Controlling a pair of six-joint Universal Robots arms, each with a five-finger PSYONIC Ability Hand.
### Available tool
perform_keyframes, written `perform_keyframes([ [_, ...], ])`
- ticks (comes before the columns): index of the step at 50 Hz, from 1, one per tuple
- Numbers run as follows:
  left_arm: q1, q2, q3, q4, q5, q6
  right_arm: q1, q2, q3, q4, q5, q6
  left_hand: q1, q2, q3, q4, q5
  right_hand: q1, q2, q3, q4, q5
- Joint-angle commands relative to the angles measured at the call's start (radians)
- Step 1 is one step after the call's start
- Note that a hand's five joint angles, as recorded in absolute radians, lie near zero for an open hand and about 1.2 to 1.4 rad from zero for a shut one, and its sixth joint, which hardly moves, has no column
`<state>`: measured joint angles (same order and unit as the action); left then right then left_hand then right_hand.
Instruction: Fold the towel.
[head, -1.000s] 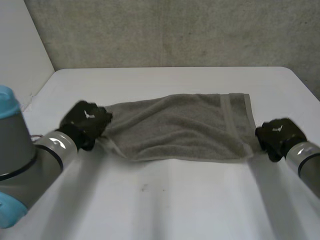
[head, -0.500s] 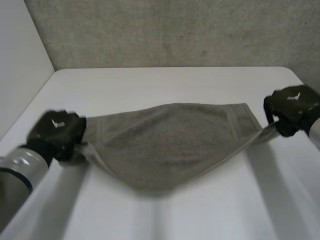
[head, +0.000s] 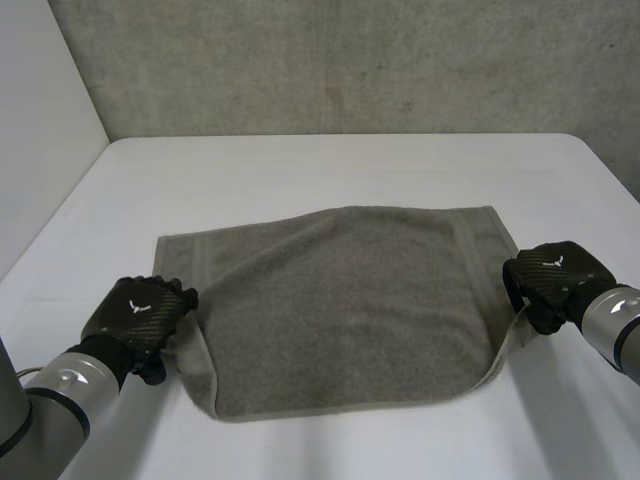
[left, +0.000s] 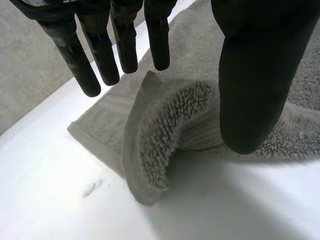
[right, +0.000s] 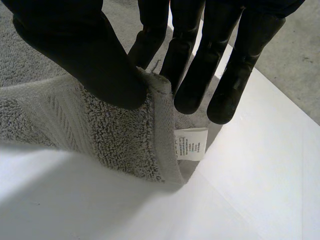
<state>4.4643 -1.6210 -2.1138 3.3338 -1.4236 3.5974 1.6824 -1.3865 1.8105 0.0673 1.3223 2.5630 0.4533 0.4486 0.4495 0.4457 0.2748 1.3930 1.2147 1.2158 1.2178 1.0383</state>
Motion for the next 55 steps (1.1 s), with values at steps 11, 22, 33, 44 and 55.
perform_keyframes([
  [11,-0.065,-0.134,0.069,0.018,0.037,0.145,0.002,0.007,0.032,-0.023,0.0,-0.003,0.007,0.011,0.011,0.014,0.011,0.003,0.182,0.18,0.178,0.183],
  [22,-0.06,-0.218,0.132,0.01,0.014,0.277,0.002,0.018,0.032,-0.024,0.0,-0.004,0.538,0.543,0.542,0.546,0.542,0.003,0.182,0.18,0.178,0.183],
  [33,-0.102,-0.036,0.161,0.026,-0.052,0.225,0.002,0.023,0.003,-0.017,0.0,-0.004,0.943,0.948,0.947,0.951,0.947,0.003,0.182,0.18,0.178,0.183],
  [44,-0.068,0.259,0.279,-0.017,-0.052,-0.02,-0.006,-0.146,-0.265,0.257,-0.002,-0.003,0.943,0.948,0.947,0.951,0.947,0.003,0.182,0.18,0.178,0.183],
  [55,0.058,0.291,0.412,-0.336,-0.046,-0.163,-0.024,-0.258,-0.551,0.473,-0.008,-0.035,0.943,0.948,0.947,0.951,0.947,0.003,0.182,0.18,0.178,0.183],
])
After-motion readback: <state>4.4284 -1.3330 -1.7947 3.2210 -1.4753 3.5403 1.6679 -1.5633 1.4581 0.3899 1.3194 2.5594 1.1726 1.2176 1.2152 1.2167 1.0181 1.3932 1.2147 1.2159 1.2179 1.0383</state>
